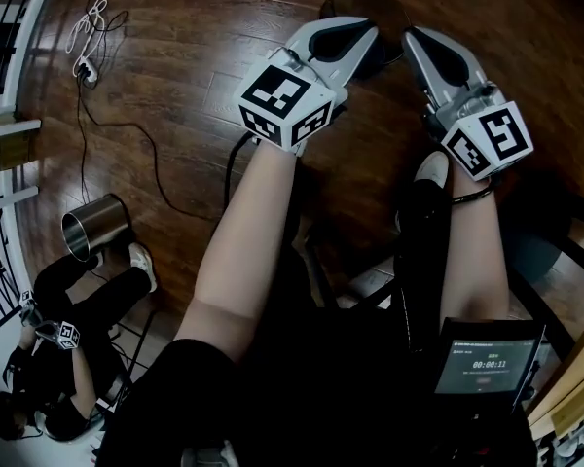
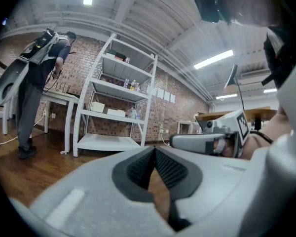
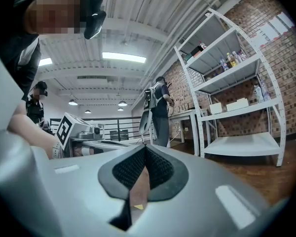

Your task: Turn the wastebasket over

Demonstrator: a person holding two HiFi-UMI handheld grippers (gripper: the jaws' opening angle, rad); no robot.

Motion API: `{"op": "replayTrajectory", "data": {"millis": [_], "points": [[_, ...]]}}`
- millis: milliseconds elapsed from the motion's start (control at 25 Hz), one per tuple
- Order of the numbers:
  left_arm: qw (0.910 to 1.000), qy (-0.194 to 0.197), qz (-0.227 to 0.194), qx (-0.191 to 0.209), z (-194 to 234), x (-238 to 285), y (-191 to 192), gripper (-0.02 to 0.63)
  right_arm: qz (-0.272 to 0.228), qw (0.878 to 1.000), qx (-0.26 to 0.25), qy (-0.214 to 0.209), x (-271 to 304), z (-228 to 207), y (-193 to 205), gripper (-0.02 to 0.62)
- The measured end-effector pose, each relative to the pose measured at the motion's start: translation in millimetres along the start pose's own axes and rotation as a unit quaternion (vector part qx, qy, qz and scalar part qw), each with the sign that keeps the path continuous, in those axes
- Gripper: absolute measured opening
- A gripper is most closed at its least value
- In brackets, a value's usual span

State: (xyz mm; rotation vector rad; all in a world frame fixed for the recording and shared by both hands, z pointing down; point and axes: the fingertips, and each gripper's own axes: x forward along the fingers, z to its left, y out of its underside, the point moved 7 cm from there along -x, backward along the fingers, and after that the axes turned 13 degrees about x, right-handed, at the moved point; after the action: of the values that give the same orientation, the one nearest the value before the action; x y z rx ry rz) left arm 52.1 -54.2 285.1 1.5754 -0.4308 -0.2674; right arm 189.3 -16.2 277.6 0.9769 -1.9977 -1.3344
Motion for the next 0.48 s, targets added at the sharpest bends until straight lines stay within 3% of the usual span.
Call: {"op": "replayTrajectory", "data": {"millis": [480], "points": [[0.9999, -0.014, 0.005, -0.003, 9, -9, -2, 0.003, 0.016, 1.000, -0.007, -0.017, 11, 7, 6, 0.009]]}}
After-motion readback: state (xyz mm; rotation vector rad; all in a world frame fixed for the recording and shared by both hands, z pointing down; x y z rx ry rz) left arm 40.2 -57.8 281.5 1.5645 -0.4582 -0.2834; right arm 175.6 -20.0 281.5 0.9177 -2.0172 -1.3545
